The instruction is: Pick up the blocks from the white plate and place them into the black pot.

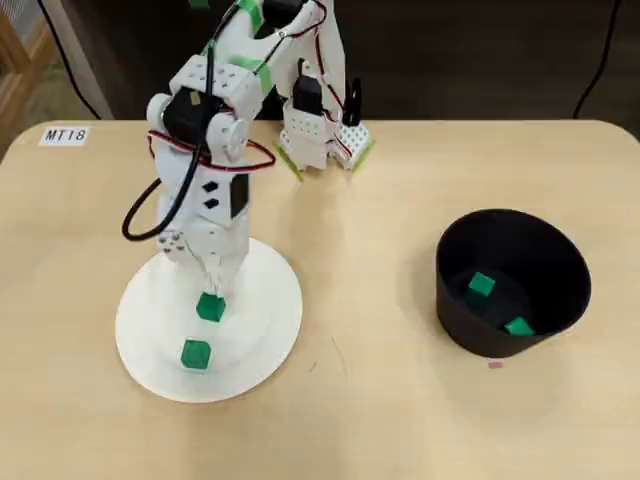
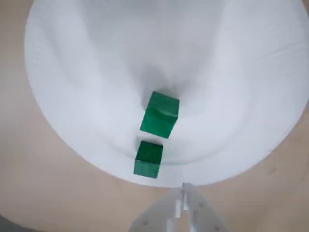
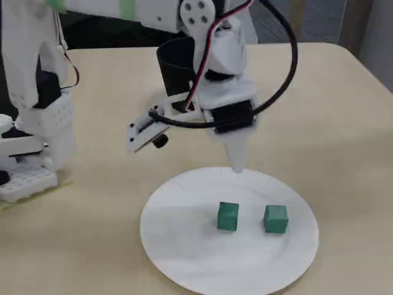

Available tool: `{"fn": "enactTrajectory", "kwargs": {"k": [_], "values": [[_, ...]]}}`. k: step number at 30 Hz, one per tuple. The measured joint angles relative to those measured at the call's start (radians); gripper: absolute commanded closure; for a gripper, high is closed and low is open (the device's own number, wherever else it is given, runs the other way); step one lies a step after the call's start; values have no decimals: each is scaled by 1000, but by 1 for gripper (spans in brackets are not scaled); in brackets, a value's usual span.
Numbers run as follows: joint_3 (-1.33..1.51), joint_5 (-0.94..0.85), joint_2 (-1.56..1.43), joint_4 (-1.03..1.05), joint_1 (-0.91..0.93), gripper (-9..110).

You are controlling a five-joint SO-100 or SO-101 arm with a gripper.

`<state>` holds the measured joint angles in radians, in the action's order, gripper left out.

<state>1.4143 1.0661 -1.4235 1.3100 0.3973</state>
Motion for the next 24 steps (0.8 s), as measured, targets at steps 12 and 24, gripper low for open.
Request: {"fn": "enactTrajectory", "kwargs": {"k": [12, 24], "values": [[-72, 21, 64, -6, 2, 84], [-166, 3, 221, 44, 8, 82]]}}
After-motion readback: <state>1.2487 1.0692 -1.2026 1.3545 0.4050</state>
